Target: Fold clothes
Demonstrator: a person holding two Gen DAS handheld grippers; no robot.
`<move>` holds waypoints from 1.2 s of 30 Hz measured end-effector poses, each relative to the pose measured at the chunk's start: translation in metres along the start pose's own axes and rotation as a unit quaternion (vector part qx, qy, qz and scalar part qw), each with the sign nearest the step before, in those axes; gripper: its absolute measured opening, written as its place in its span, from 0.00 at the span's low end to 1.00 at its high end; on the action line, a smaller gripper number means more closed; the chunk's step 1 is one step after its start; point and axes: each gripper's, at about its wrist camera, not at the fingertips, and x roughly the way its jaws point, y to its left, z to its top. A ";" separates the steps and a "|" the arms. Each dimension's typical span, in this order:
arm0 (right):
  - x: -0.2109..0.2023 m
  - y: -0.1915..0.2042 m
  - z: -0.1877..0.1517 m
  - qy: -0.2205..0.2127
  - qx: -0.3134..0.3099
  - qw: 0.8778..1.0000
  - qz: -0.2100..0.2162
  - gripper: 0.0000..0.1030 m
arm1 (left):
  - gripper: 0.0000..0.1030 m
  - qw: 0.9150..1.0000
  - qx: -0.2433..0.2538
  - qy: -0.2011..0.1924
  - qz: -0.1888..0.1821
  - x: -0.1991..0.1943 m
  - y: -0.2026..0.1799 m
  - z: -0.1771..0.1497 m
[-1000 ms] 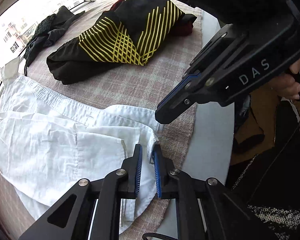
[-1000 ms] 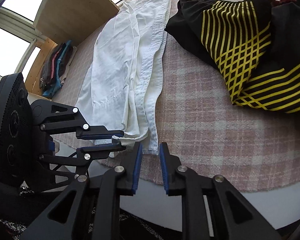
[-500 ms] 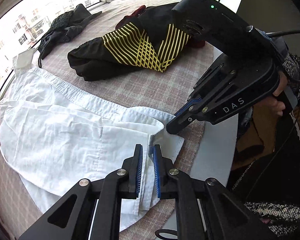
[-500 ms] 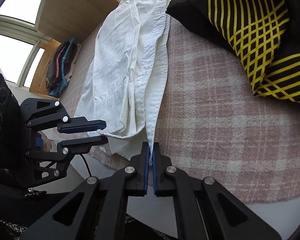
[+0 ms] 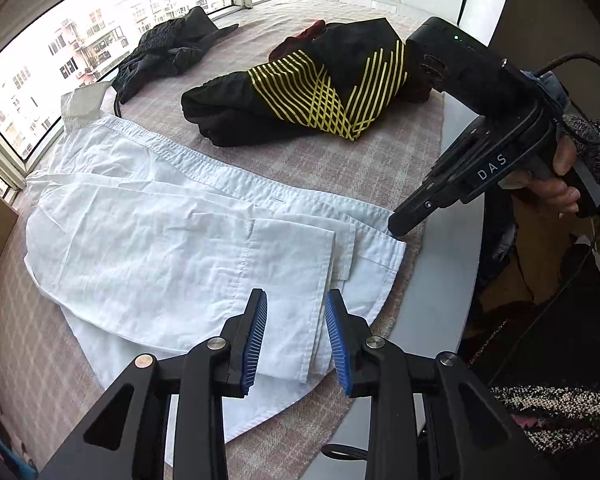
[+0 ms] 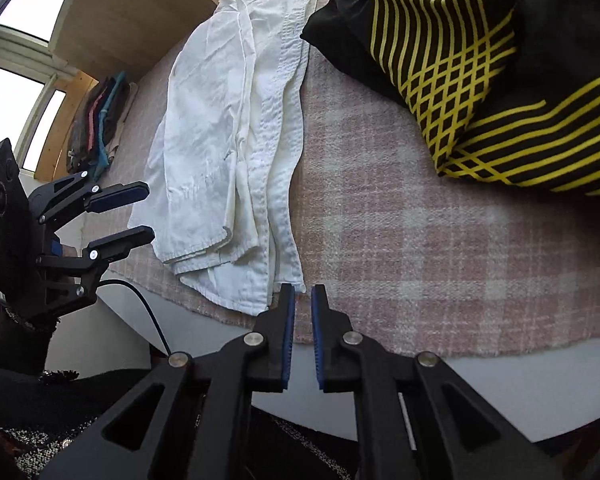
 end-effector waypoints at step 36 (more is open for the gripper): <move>0.061 0.053 0.036 0.038 -0.025 0.999 0.000 0.07 | 0.07 0.968 -0.234 0.030 -0.089 0.028 0.146 -0.087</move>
